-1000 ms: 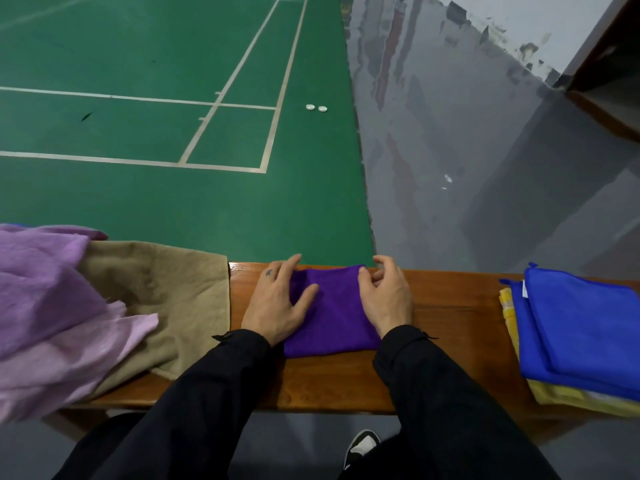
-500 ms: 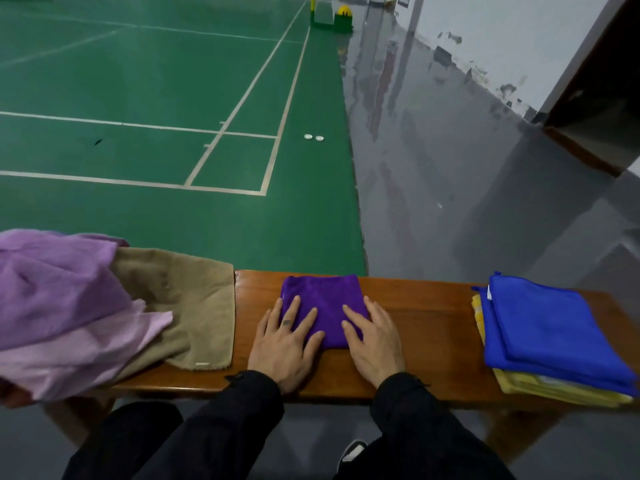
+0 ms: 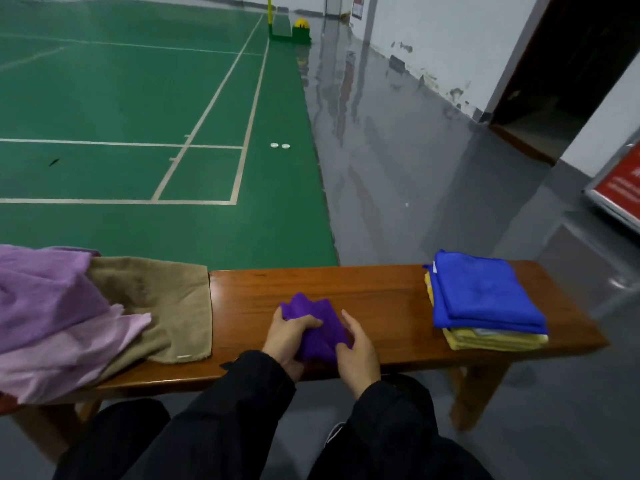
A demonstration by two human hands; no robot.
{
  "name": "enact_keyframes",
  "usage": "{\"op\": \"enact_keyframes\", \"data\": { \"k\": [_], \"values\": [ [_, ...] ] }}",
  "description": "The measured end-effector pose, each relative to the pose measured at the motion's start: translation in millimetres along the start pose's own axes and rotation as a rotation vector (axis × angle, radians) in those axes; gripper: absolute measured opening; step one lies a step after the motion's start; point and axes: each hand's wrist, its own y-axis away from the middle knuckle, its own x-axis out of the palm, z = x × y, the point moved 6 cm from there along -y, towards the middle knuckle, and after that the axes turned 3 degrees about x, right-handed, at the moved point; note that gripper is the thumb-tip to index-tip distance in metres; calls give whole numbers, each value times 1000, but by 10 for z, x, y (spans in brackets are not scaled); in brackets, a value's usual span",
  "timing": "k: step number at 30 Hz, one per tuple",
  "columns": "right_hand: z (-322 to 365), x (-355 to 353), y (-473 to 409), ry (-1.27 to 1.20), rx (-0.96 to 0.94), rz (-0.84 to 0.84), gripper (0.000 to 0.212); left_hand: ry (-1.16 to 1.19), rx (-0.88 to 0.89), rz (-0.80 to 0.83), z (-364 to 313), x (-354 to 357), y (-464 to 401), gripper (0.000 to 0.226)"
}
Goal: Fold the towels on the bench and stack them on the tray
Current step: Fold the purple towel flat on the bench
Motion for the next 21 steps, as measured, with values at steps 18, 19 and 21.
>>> {"op": "enact_keyframes", "data": {
  "k": [18, 19, 21],
  "values": [
    [688, -3024, 96, -586, -138, -456, 60, -186, 290, 612, -277, 2467, 416, 117],
    [723, -3178, 4, -531, -149, -463, 59, -203, 300, 610, -256, 2602, 363, 116],
    [686, -3391, -204, -363, -110, -490, 60, -270, 273, 542, -139, 2784, 236, 111]
  ]
}}
